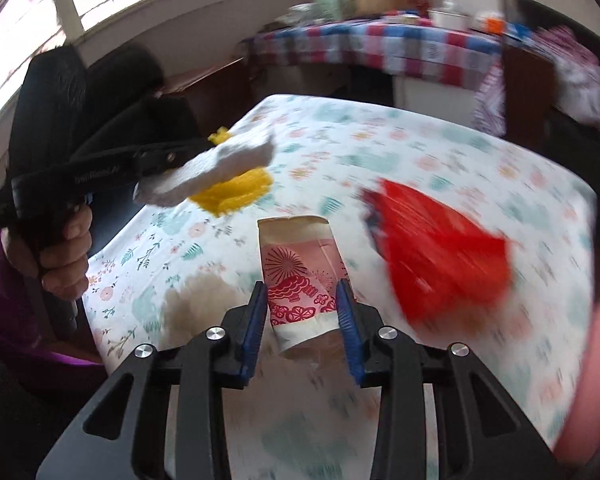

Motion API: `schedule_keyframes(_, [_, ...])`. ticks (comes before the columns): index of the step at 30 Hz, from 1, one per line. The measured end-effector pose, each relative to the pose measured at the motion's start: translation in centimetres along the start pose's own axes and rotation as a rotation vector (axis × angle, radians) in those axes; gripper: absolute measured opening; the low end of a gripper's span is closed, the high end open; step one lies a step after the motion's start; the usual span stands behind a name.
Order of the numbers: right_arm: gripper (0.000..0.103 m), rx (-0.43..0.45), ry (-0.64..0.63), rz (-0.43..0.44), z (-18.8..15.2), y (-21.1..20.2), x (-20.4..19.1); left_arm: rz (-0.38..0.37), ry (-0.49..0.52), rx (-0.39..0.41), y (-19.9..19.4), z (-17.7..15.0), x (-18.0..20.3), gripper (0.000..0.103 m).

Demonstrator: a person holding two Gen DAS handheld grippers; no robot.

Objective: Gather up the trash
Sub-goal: 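Grasp a second yellow mesh net with the left gripper while the right gripper grasps white plastic wrap, then lift the yellow net and white wrap off the table with both grippers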

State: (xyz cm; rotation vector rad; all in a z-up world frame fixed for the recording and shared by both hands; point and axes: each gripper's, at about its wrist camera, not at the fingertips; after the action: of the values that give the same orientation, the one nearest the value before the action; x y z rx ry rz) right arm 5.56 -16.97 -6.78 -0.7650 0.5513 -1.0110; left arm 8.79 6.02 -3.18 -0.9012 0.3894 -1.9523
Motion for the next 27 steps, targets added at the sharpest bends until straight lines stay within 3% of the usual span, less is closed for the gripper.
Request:
schedule_keyframes(8, [0.036, -0.024, 0.219, -0.148, -5.4, -2.8, 5.1, -0.091, 0.098, -0.071, 2.8, -1.7, 5.7, 0.01])
schedule_keyframes(11, [0.037, -0.033, 0.255, -0.13, -6.3, -3.2, 5.8, -0.105, 0.128, -0.091, 3.4, -2.3, 7.2, 0.01])
schedule_keyframes(15, [0.048, -0.048, 0.268, -0.123, -6.6, -4.2, 6.2, -0.128, 0.145, -0.104, 3.6, -2.7, 8.6, 0.01])
schedule_keyframes(21, [0.049, 0.069, 0.299, -0.014, -6.1, -7.8, 6.8, -0.148, 0.167, -0.106, 3.4, -2.7, 9.4, 0.01])
schedule_keyframes(27, [0.049, 0.071, 0.403, 0.164, -4.6, -7.5, 7.7, -0.175, 0.189, -0.119, 3.6, -3.1, 10.3, 0.01])
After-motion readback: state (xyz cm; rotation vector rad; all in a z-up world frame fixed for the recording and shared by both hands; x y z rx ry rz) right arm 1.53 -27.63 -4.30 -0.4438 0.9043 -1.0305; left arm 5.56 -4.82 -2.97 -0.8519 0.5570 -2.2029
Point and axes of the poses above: each gripper's, at about its wrist camera, not at the fingertips, and y roughly the way its jaws point, x to its right, z to its top, and after that the axes turned 13 degrees about -z, right-handed
